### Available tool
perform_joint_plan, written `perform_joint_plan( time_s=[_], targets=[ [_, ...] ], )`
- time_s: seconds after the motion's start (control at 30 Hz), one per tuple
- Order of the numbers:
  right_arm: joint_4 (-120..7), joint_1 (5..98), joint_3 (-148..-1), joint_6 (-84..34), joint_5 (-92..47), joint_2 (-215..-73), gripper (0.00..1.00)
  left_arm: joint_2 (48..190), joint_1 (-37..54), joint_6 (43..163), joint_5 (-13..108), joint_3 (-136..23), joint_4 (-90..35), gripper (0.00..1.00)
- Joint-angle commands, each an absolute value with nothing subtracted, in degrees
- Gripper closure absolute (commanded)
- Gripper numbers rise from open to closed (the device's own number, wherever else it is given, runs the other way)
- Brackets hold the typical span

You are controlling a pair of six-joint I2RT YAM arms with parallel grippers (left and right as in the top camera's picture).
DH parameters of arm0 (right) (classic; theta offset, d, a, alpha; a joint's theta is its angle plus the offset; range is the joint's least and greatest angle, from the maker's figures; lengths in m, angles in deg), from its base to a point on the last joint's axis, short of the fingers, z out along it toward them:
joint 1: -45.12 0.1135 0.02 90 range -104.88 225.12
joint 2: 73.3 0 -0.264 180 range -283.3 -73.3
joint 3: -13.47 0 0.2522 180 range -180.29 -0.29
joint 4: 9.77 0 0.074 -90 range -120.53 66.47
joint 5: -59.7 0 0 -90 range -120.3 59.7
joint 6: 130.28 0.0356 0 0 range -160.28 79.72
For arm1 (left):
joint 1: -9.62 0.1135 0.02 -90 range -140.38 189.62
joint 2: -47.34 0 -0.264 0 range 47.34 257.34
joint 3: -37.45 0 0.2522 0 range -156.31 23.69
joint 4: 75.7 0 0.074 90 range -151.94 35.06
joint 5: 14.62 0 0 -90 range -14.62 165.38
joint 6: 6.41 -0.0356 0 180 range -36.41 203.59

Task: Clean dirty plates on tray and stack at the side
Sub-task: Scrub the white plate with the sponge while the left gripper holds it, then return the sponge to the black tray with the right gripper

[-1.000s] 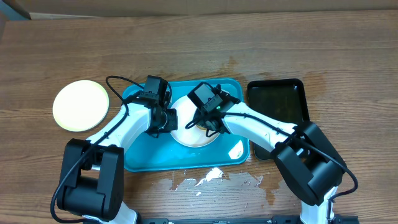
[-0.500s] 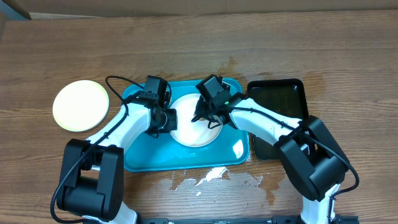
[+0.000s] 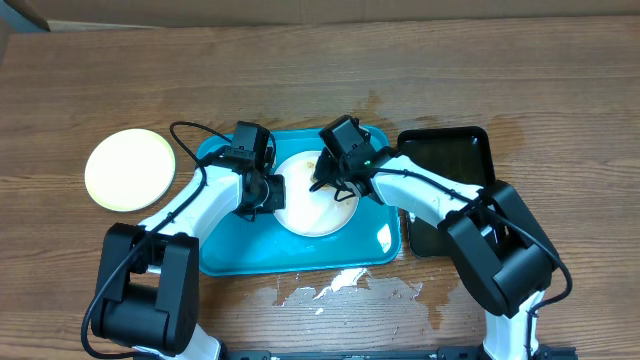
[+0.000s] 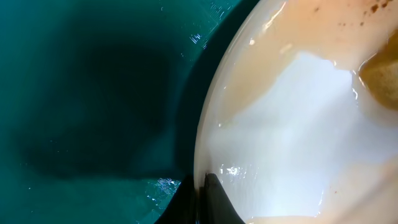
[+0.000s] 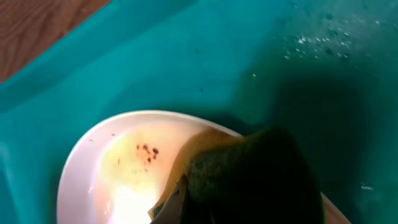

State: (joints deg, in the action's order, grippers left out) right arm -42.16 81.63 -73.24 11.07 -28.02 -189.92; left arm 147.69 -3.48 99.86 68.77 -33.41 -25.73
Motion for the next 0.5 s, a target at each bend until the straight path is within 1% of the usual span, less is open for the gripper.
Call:
perform_joint_plan(
  time_s=[0.0,0.13,0.27,0.47],
  targets=[
    [-41.7,80.4,-74.3,9.9,-30.5,-190.7,0.96,147.8,-3.5,96.9,71.5,-32.6,-24.1,0.96],
    [-41.8,79.9,-76.2,5.5,-30.7,-186.6,0.96,147.8,-3.5,96.9,71.5,-32.6,-24.1,0.96],
    [-42.4,78.3,-76.3,4.8,-30.8,-181.9,0.96,147.8,-3.5,96.9,71.5,-32.6,-24.0,0.96],
    [-47.5,73.6,-76.3,2.1,-30.8,-174.6,0.96,147.7,-3.5,96.9,71.5,-32.7,-23.8,0.96]
  ],
)
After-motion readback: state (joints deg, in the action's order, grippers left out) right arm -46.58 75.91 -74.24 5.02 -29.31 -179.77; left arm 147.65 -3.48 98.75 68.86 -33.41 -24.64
